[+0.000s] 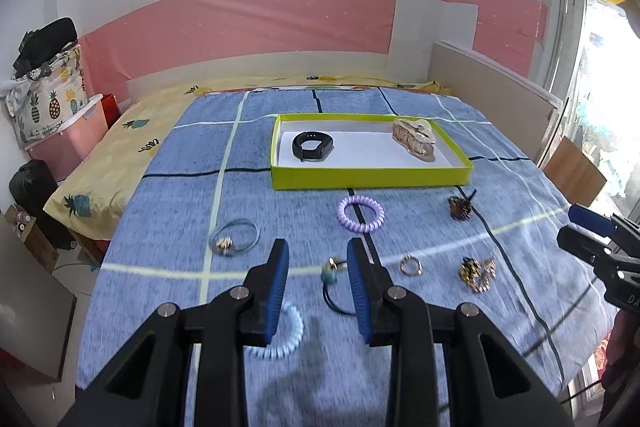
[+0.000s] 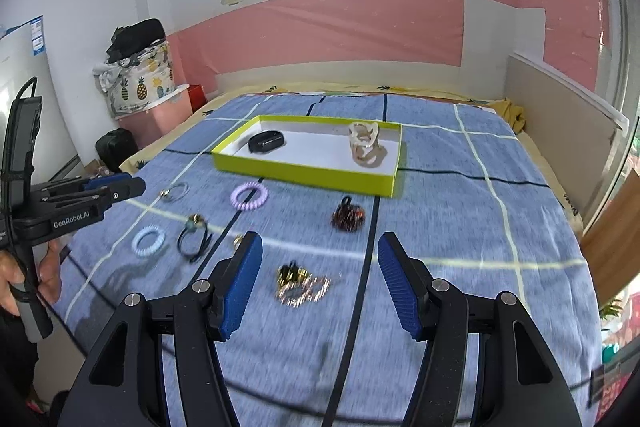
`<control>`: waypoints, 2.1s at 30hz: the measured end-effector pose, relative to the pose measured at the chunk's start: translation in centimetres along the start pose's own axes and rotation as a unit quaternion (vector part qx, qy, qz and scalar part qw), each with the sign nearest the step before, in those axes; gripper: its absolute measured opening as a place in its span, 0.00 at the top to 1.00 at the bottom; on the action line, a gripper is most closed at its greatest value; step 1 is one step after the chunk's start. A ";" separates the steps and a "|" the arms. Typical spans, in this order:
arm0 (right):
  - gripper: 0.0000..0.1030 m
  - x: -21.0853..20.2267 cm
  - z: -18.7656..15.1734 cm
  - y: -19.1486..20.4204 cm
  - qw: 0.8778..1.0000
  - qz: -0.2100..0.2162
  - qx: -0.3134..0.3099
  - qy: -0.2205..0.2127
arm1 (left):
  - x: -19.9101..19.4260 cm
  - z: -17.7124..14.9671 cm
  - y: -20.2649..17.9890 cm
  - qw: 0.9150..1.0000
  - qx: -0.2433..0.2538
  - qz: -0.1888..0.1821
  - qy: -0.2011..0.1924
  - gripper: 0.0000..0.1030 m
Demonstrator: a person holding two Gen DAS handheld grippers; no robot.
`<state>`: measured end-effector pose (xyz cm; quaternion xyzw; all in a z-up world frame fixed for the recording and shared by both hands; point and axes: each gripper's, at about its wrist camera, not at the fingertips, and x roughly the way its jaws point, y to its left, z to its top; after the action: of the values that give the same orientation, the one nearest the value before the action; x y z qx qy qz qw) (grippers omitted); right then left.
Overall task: Organize jewelry
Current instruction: 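Withdraw both tools from the box toward the remaining jewelry, then grasp the light-blue coil tie with the left tool while the right grasps the beaded bracelet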
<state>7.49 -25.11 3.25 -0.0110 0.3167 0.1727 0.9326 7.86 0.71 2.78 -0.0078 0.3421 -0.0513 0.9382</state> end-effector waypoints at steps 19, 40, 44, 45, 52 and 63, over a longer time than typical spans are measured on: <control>0.41 -1.4 -2.6 0.8 1.000 0.016 0.026 0.008 | -3.3 -4.6 2.7 1.000 -0.027 -0.002 -0.002 0.69; 0.41 5.8 -2.9 0.0 0.996 0.014 0.035 0.078 | 3.9 -5.8 5.1 0.996 -0.047 0.035 0.071 0.69; 0.42 6.7 -2.2 -0.6 0.996 0.012 0.048 0.078 | 4.6 -5.9 5.1 0.995 -0.047 0.034 0.080 0.73; 0.42 6.8 -1.9 -0.8 0.996 0.009 0.049 0.076 | 4.8 -5.9 5.1 0.995 -0.046 0.035 0.083 0.76; 0.48 9.2 0.7 -1.6 0.997 -0.012 0.034 0.069 | 5.4 -5.5 4.8 0.995 -0.033 0.050 0.075 0.88; 0.58 15.0 2.6 -2.9 0.993 -0.019 0.027 0.114 | 5.8 -4.8 5.0 0.996 -0.038 0.040 0.076 0.91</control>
<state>21.03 -22.77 -3.86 -0.0117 0.4252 0.1443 0.8934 9.64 5.21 -4.90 -0.0260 0.4145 -0.0006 0.9097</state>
